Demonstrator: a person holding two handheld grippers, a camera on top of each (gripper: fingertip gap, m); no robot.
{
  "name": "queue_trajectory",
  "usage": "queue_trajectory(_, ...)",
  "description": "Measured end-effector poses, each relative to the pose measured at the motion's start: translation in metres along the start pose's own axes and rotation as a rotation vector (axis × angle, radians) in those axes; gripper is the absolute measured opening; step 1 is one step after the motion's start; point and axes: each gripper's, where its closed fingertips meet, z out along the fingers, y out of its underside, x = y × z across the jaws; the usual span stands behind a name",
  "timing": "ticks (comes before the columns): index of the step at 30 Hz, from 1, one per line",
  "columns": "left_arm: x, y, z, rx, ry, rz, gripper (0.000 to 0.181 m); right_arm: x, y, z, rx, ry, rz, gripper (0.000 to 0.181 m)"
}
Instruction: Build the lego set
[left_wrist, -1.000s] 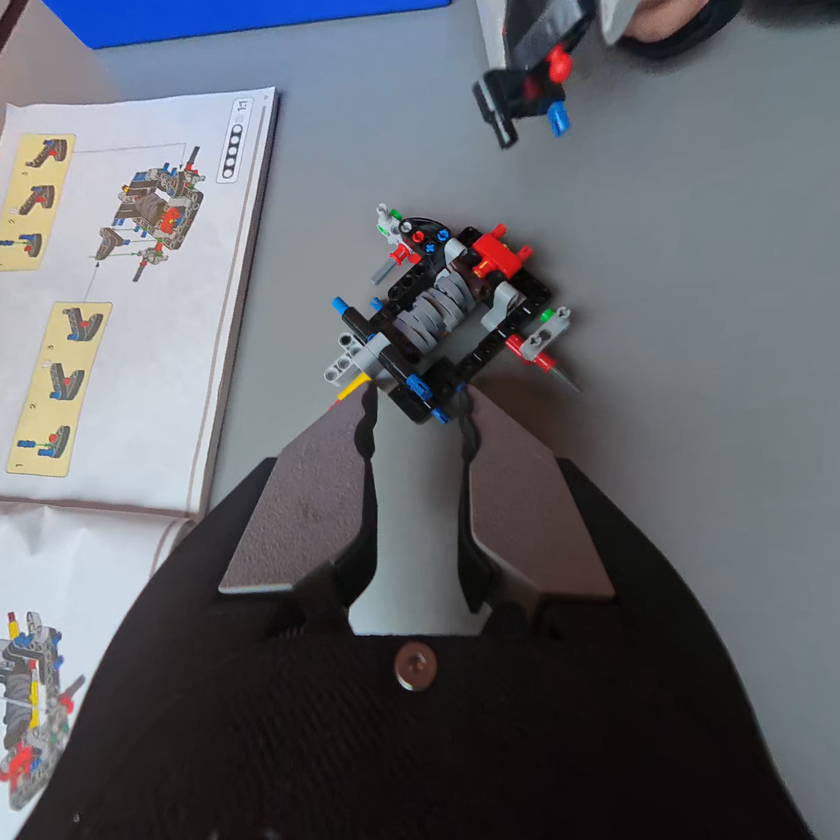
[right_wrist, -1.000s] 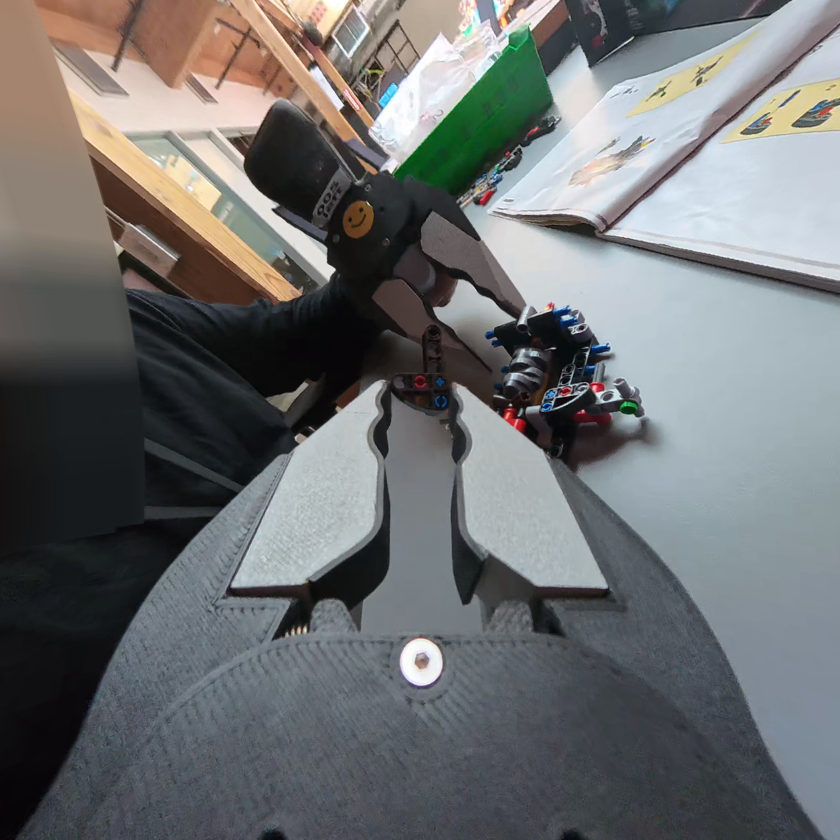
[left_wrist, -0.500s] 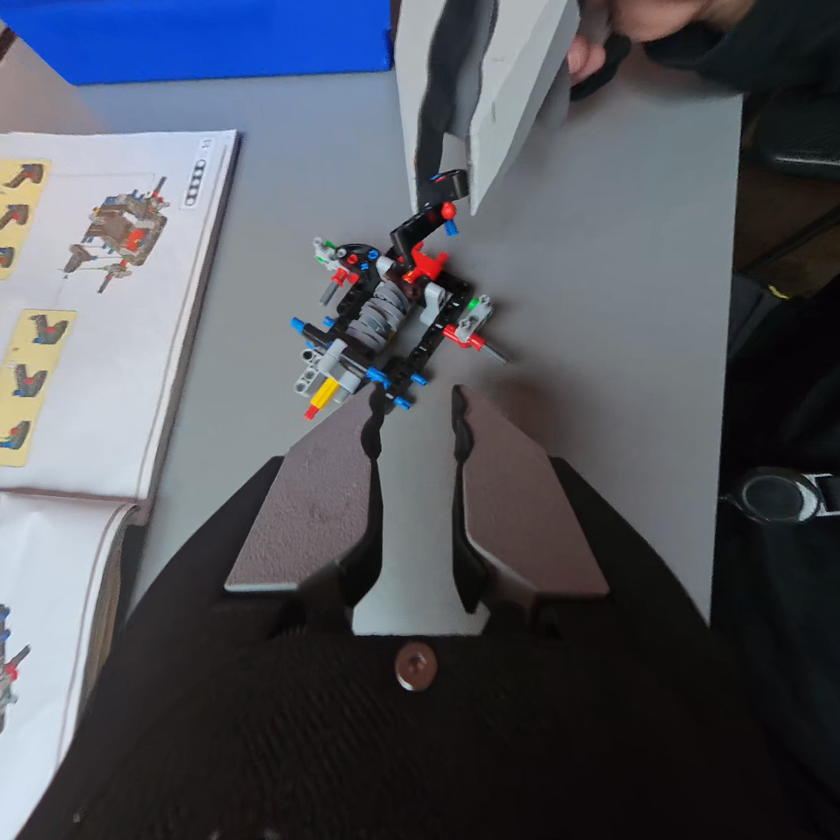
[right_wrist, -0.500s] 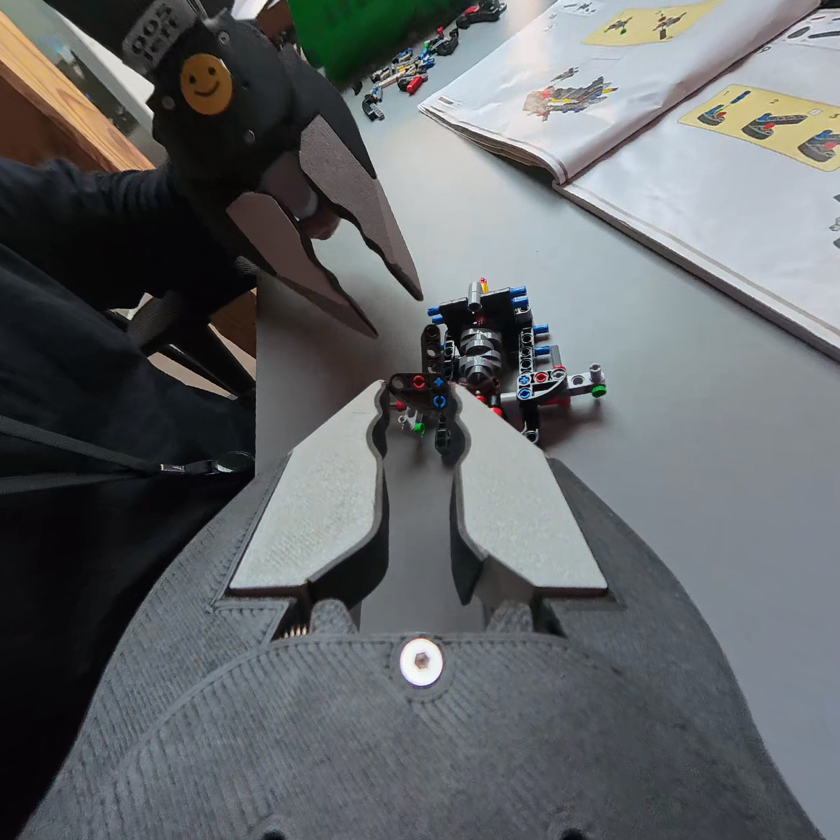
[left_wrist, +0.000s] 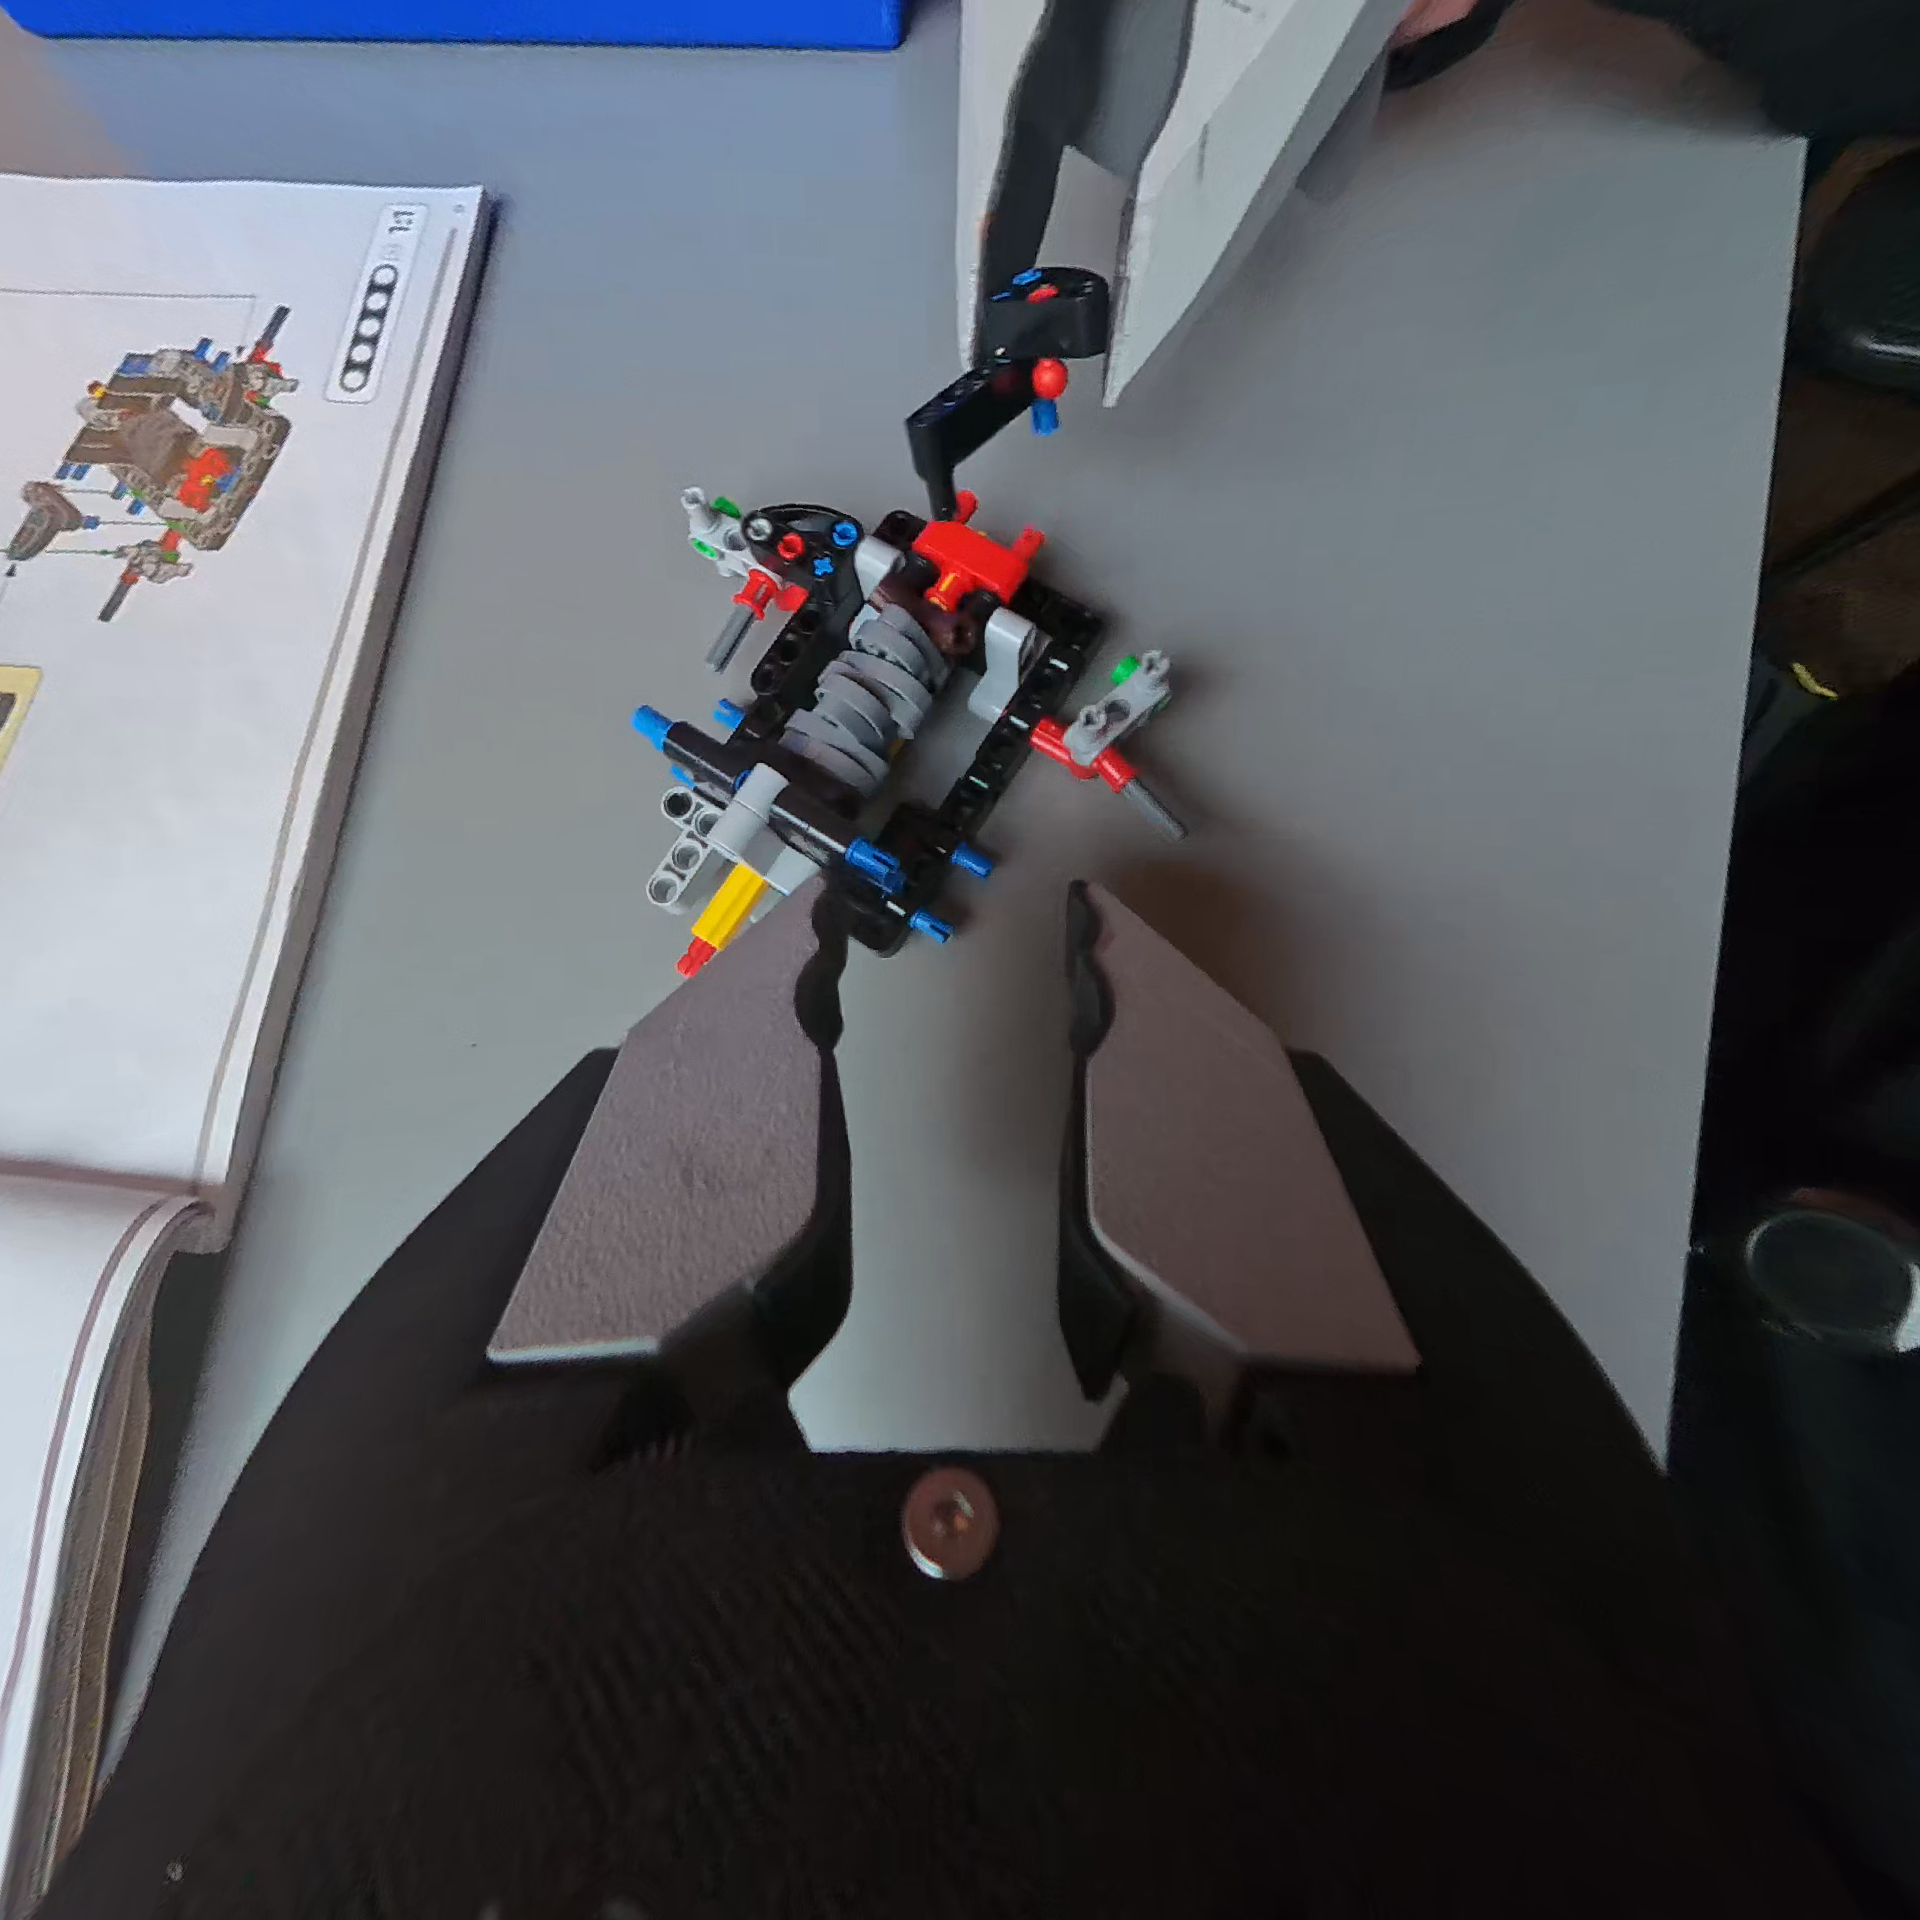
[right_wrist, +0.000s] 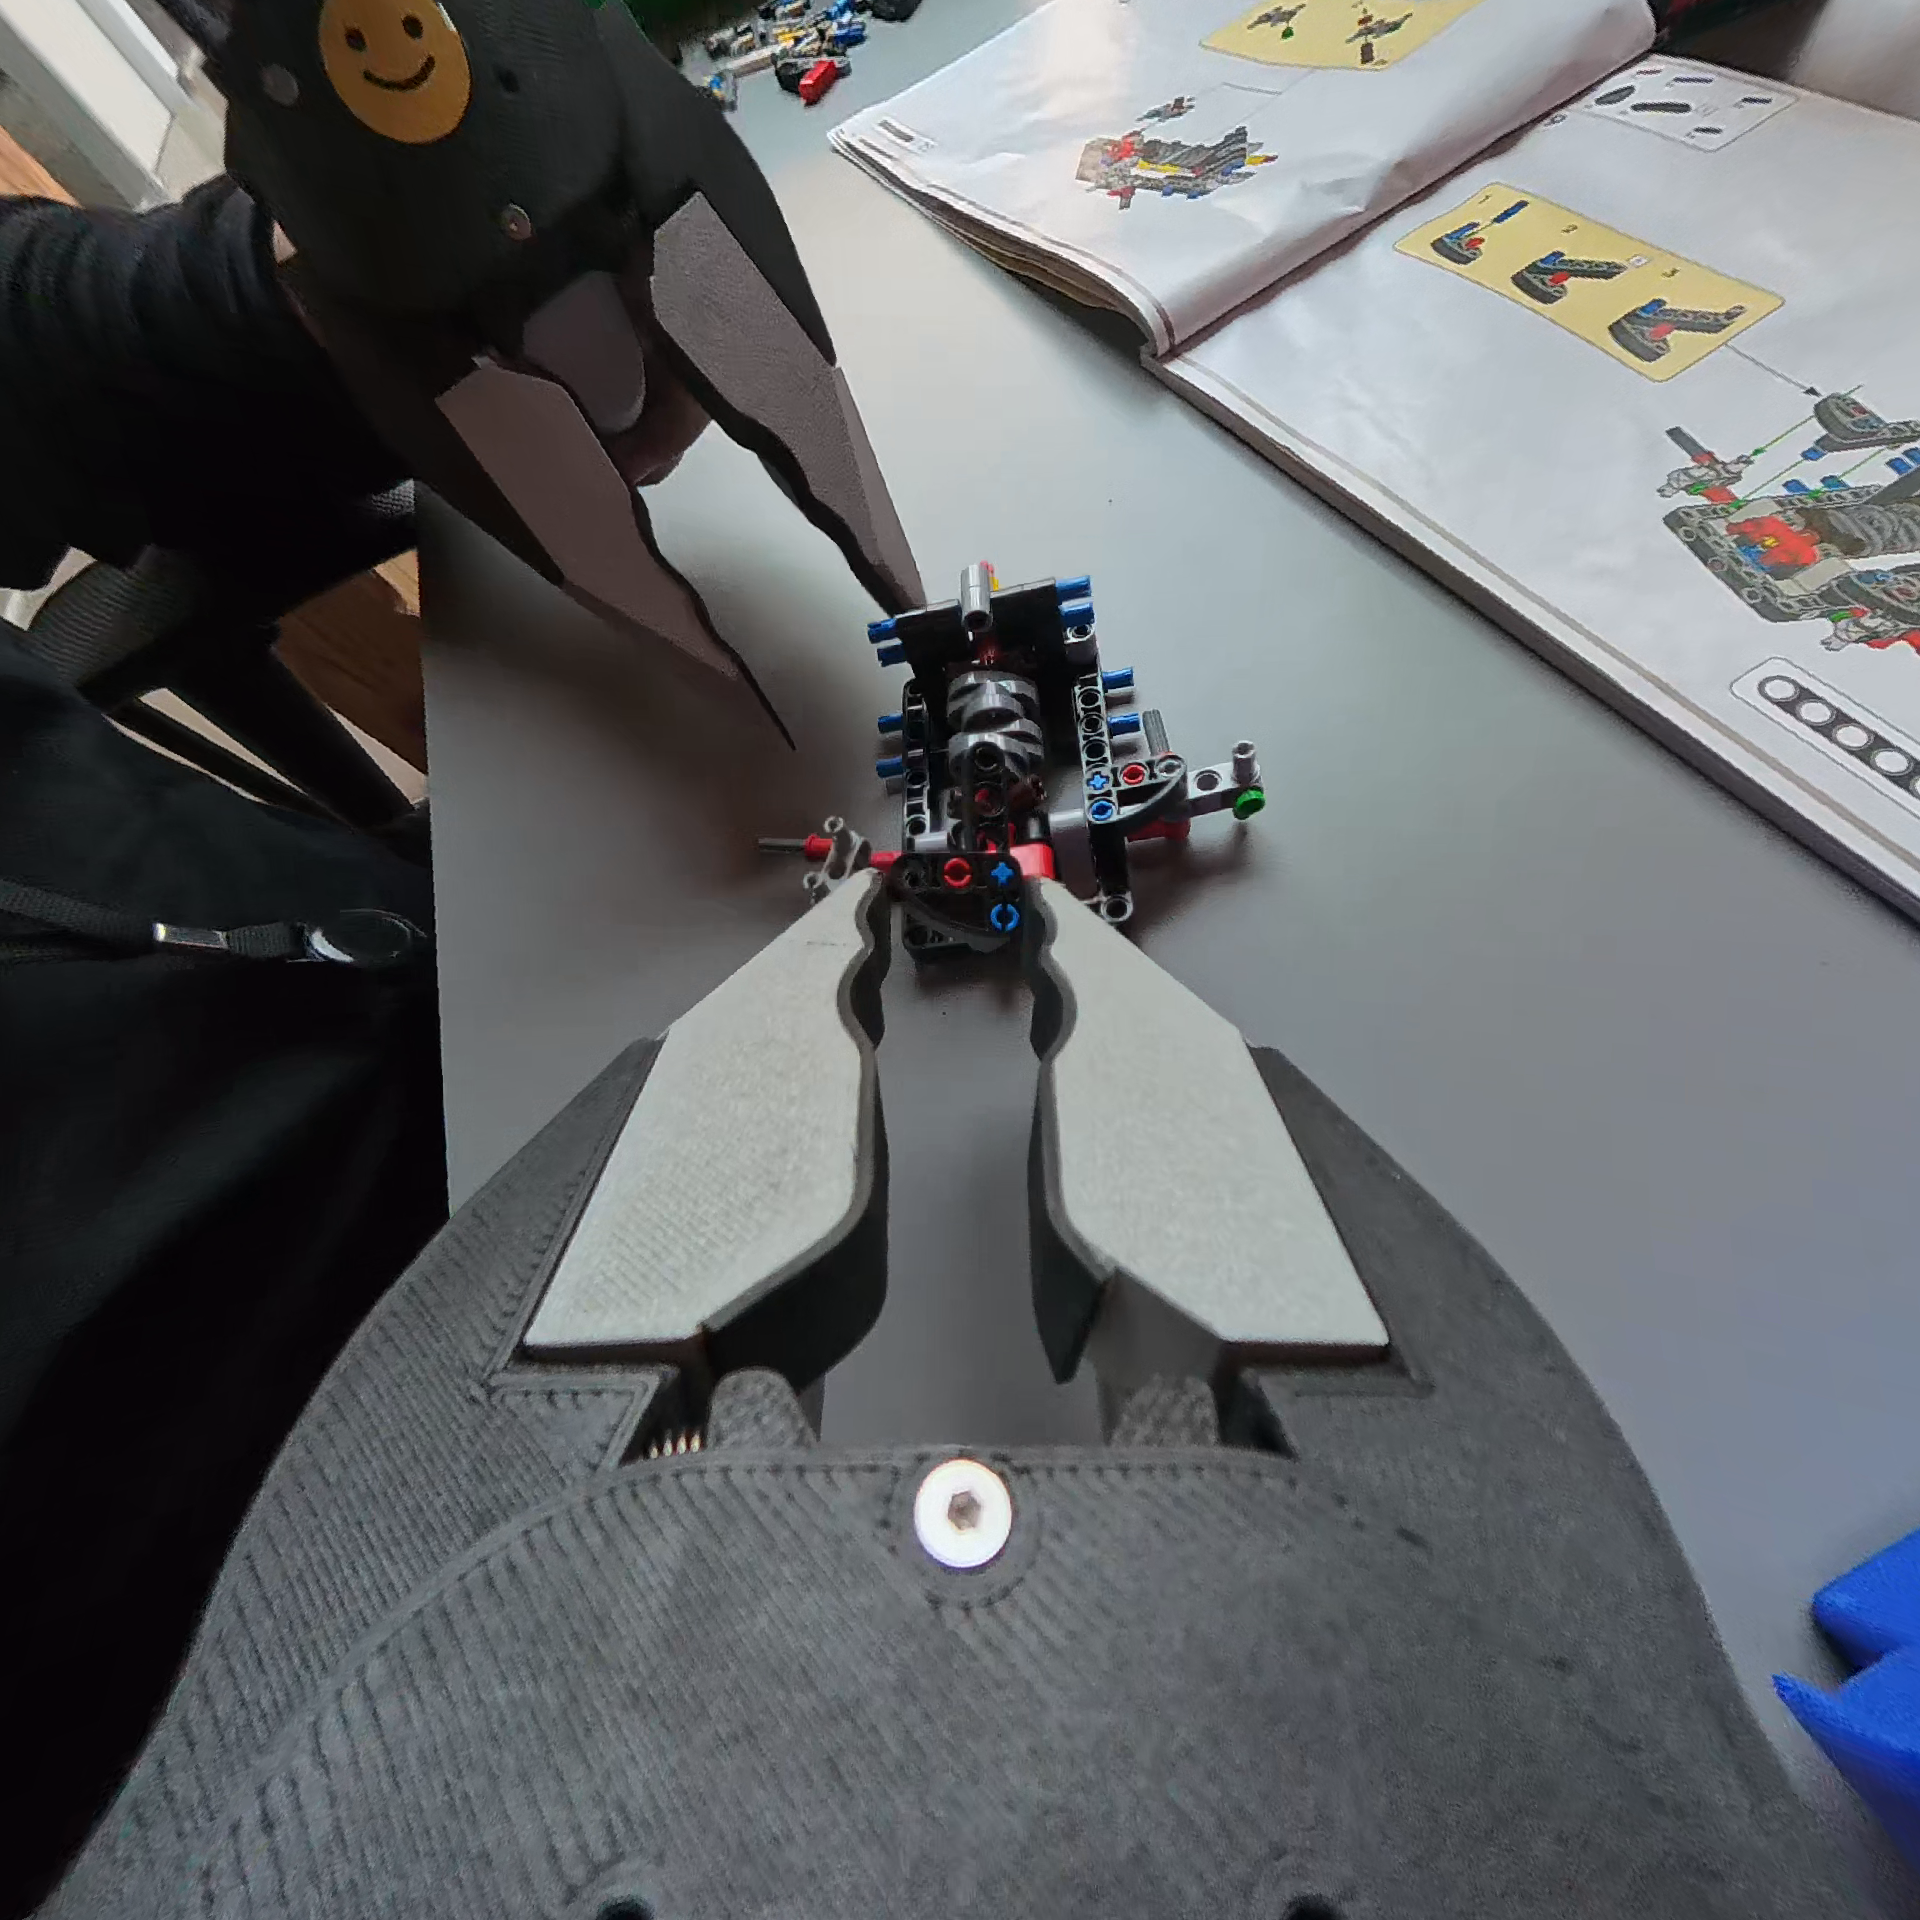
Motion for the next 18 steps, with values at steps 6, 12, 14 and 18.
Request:
queue_trajectory(6,0.038,0.000,0.009,-0.008,0.097,-0.002,0.039,-0.010,-0.001,-0.003,-0.014,-0.029,-0.059,0.021)
queue_trajectory(12,0.025,-0.017,-0.014,0.041,0.007,0.093,0.032,-0.025,0.003,0.002,-0.091,-0.061,-0.220,0.021)
queue_trajectory(14,0.015,-0.030,-0.019,0.058,-0.031,0.144,0.028,-0.028,0.000,0.005,-0.094,-0.068,-0.283,0.022)
queue_trajectory(18,0.013,-0.049,-0.009,0.060,0.027,0.206,0.028,-0.028,-0.003,0.013,-0.122,-0.076,-0.334,0.022)
